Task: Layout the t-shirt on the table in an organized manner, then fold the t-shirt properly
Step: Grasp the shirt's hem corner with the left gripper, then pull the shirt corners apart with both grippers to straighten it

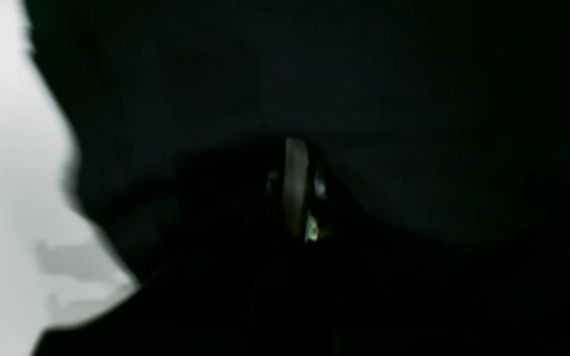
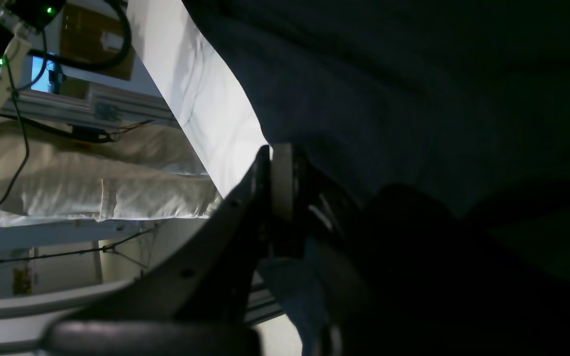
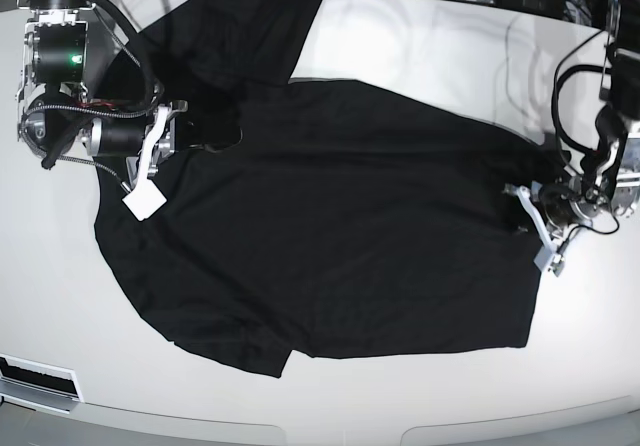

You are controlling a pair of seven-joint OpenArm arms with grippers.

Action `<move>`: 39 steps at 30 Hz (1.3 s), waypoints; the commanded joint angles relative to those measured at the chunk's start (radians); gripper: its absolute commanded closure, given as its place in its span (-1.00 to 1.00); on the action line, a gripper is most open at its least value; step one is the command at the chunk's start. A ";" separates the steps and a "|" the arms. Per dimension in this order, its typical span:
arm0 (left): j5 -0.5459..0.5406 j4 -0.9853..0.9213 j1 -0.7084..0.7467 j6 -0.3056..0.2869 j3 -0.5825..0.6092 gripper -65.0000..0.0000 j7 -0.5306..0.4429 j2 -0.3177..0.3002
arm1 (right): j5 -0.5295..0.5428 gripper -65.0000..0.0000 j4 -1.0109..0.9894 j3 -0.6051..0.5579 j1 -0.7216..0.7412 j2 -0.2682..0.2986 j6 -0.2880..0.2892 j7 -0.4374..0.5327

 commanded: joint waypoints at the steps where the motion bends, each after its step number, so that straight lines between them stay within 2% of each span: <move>1: 0.003 -0.021 -0.064 0.009 -0.002 1.00 -0.042 -0.015 | 0.029 1.00 0.020 0.004 0.014 0.009 0.005 0.011; 4: 0.004 -0.106 -0.159 -0.005 0.001 1.00 -0.050 -0.001 | 0.029 1.00 0.020 0.004 0.014 0.009 0.005 0.011; 6: -0.038 -0.114 -0.202 -0.034 0.000 1.00 0.000 -0.003 | 0.029 1.00 0.020 0.004 0.021 0.009 0.005 0.011; 8: -0.123 -0.105 -0.248 -0.057 -0.001 1.00 0.112 -0.010 | 0.026 1.00 0.020 0.004 0.034 0.009 0.005 0.011; 12: -0.347 -0.057 -0.294 -0.044 -0.028 1.00 0.376 -0.048 | 0.022 1.00 0.020 0.004 0.060 0.009 0.005 0.011; 15: -0.443 -0.046 -0.278 -0.048 -0.144 1.00 0.477 -0.080 | 0.023 1.00 0.020 0.004 0.065 0.009 0.005 0.011; 20: -0.588 -0.046 -0.199 -0.059 -0.457 1.00 0.591 -0.133 | 0.021 1.00 0.020 0.004 0.065 0.009 0.005 0.011; 23: -0.677 -0.046 -0.131 -0.107 -0.613 1.00 0.661 -0.158 | 0.022 1.00 0.020 0.004 0.065 0.009 0.005 0.011; 27: -0.771 -0.046 0.002 -0.163 -0.758 1.00 0.704 -0.178 | 0.021 1.00 0.020 0.004 0.064 0.009 0.005 0.011; 31: -0.923 -0.046 0.149 -0.249 -0.824 1.00 0.768 -0.179 | 0.022 1.00 0.020 0.004 0.065 0.009 0.005 0.011; 35: -1.090 -0.046 0.266 -0.249 -0.826 1.00 0.830 -0.176 | 0.030 1.00 0.020 0.003 0.065 0.009 0.005 0.011; 38: -1.114 -0.046 0.310 -0.249 -0.826 1.00 0.829 -0.167 | 0.029 1.00 0.020 0.003 0.065 0.009 0.005 0.011; 39: -1.112 -0.046 0.317 -0.249 -0.826 0.94 0.829 -0.162 | 0.029 1.00 0.020 0.003 0.065 0.009 0.005 0.011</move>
